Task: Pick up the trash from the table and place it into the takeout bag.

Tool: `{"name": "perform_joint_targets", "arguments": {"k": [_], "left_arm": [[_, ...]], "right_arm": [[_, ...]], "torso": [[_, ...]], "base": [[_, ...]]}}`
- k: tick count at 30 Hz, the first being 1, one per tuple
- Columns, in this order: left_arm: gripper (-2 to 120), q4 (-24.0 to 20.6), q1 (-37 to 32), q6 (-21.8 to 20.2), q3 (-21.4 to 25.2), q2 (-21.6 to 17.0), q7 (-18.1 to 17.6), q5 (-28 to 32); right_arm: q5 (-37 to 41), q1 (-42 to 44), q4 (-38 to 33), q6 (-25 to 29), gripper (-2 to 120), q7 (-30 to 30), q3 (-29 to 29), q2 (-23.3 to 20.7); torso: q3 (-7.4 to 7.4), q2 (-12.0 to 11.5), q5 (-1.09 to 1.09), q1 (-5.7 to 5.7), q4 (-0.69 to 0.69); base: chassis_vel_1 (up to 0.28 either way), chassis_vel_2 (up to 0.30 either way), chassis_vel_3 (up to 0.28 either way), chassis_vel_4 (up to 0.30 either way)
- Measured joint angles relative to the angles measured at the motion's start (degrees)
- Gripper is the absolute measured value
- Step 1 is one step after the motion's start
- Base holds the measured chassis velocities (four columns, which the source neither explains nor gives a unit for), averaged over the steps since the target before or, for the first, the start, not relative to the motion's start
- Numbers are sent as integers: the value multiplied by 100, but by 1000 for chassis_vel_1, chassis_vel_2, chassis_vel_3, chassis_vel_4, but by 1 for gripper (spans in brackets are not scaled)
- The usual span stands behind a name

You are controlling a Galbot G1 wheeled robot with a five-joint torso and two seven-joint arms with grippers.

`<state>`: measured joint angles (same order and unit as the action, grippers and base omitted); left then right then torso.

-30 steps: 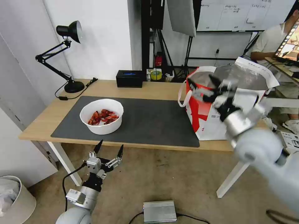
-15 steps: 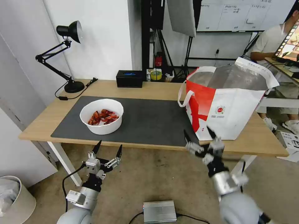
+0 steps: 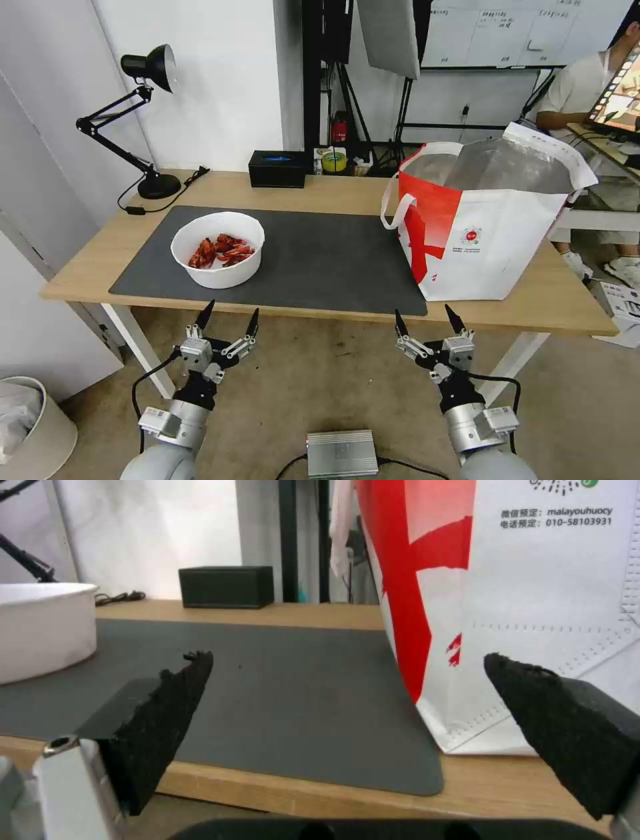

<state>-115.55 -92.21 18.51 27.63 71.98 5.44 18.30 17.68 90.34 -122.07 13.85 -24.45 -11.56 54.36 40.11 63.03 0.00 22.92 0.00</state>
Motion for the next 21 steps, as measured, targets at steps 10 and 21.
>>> {"name": "perform_joint_targets", "arguments": {"k": [10, 21], "left_arm": [[100, -221, 307, -642, 463, -435, -579, 730], [100, -438, 986, -2053, 1185, -1865, -1528, 2631]], "right_arm": [[28, -24, -7, -14, 100, 2, 2, -11], [41, -32, -10, -20, 100, 7, 2, -15]], "torso": [[0, 0, 0, 0, 0], [0, 0, 0, 1, 3]], "base": [[0, 0, 0, 0], [0, 0, 0, 0]]}}
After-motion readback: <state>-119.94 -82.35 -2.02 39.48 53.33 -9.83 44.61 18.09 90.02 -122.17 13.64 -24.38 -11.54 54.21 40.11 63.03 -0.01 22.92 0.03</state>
